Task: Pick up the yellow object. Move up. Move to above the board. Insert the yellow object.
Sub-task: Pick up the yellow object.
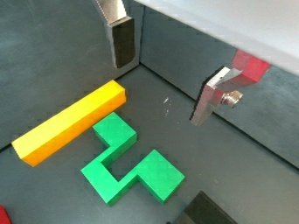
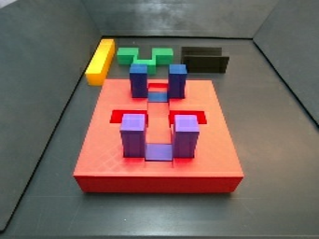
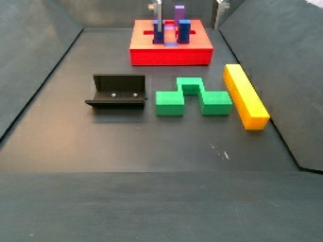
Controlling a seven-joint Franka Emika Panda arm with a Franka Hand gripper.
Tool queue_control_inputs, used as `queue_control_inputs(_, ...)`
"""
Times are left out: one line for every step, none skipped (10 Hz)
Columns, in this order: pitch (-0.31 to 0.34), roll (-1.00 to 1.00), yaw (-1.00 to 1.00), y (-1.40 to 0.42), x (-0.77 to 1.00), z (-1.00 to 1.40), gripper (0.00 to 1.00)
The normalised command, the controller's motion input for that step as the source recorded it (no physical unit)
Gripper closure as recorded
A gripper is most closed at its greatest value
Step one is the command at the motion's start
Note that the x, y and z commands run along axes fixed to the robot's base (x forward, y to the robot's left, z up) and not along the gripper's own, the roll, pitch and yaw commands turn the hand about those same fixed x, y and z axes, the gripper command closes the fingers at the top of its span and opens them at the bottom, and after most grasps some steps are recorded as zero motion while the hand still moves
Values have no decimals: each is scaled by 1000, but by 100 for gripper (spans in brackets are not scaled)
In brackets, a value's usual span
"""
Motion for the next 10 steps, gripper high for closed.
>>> queue_control_inputs(0,0,0,-183,129,-211,0)
queue_control_inputs(0,216,114,-771,60,-494,0)
queue_control_inputs(-3,220,97,-814,0,-597,0)
queue_control_inputs(-99,197,51,-746,-231,-826,0)
queue_control_inputs(-139,196,29,-683,-314,-840,0)
queue_control_inputs(-204,97,74,-289,-243,-840,0)
queue_control_inputs(-229,76,89,-66,-286,-820,0)
queue_control_inputs(-223,80,49,0,-154,-820,0)
queue_control_inputs(-83,156,46,-40,0,-660,0)
queue_control_inputs(-101,144,26,-80,0,-589,0)
